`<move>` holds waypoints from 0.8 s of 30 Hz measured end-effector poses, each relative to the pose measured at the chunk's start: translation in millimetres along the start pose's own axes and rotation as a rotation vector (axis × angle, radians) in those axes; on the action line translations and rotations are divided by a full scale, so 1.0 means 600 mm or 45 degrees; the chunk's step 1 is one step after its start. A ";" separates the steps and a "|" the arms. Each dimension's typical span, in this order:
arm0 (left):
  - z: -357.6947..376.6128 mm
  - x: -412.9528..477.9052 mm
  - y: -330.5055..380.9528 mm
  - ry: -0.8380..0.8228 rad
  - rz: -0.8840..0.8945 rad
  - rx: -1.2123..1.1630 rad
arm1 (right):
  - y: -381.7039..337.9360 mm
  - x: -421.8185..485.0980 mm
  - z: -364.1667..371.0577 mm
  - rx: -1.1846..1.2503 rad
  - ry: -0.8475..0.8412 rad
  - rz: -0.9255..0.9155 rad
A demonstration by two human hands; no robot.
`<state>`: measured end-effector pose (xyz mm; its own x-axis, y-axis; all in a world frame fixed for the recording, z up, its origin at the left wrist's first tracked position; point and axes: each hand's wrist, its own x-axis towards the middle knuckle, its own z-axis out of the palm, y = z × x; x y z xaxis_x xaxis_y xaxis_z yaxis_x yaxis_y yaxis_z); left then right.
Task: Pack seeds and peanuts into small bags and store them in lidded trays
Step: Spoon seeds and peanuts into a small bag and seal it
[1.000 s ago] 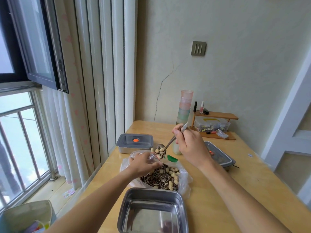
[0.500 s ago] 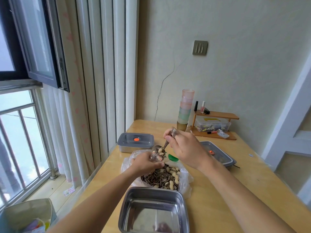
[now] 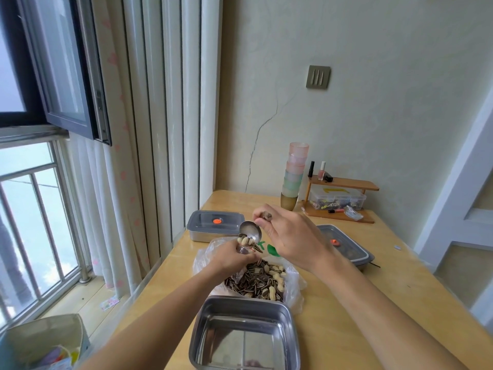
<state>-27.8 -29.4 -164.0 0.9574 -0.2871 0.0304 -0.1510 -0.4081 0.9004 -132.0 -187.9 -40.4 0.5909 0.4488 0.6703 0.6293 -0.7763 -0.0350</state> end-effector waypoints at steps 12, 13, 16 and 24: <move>-0.011 -0.011 -0.004 0.001 0.003 -0.076 | 0.003 -0.005 0.003 0.126 0.082 0.128; -0.012 -0.013 -0.004 -0.004 0.008 -0.083 | 0.003 -0.006 0.004 0.129 0.088 0.127; -0.016 -0.018 -0.006 -0.036 0.044 -0.074 | 0.003 -0.007 0.008 0.201 0.062 0.151; -0.029 -0.038 -0.013 -0.049 0.105 0.088 | 0.045 -0.015 -0.002 0.224 0.391 0.649</move>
<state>-44.1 -4.8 -164.3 0.9312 -0.3545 0.0853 -0.2467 -0.4404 0.8632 -120.7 -213.5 -46.3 0.6834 -0.1274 0.7188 0.3953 -0.7632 -0.5112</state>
